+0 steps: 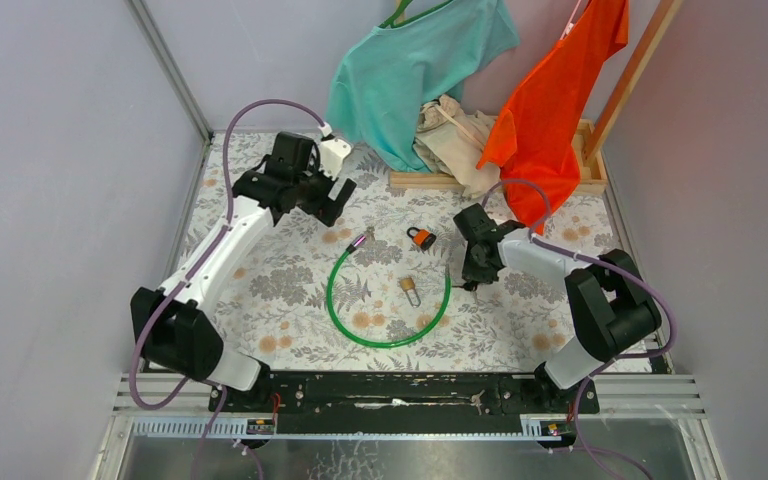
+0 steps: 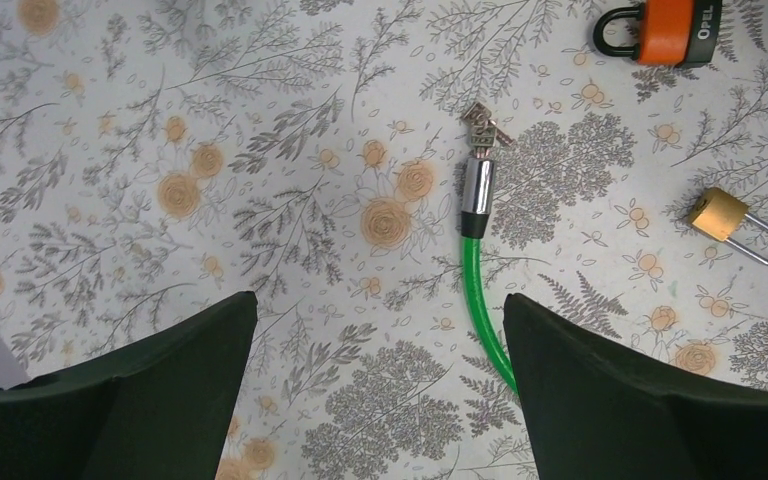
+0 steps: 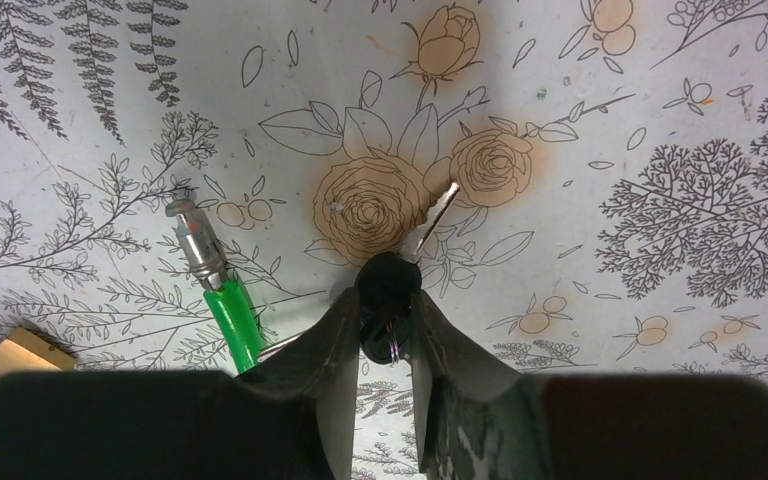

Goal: Unlock with the key

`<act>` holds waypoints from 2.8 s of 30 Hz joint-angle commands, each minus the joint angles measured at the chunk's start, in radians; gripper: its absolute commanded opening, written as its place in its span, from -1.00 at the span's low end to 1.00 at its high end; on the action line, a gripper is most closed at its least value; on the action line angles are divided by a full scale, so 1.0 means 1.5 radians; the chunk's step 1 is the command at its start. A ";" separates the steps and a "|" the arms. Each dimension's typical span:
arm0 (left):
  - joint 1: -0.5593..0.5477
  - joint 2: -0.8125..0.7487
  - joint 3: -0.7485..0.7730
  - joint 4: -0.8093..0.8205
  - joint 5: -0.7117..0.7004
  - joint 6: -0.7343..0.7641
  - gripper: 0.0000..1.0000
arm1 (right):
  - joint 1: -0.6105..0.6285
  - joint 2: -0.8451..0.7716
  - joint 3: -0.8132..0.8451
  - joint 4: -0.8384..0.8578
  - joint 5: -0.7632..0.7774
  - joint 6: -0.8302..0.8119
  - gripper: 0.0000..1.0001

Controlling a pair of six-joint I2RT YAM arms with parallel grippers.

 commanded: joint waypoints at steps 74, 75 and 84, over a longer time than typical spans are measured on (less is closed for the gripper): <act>-0.122 -0.144 -0.093 -0.025 0.735 -0.046 0.45 | 0.123 -0.278 0.192 0.372 -0.707 -0.021 -1.00; -0.122 -0.143 -0.090 -0.025 0.737 -0.047 0.45 | 0.123 -0.279 0.190 0.377 -0.708 -0.016 -1.00; -0.122 -0.136 -0.052 -0.032 0.761 -0.042 0.06 | 0.123 -0.279 0.146 0.472 -0.714 0.059 -1.00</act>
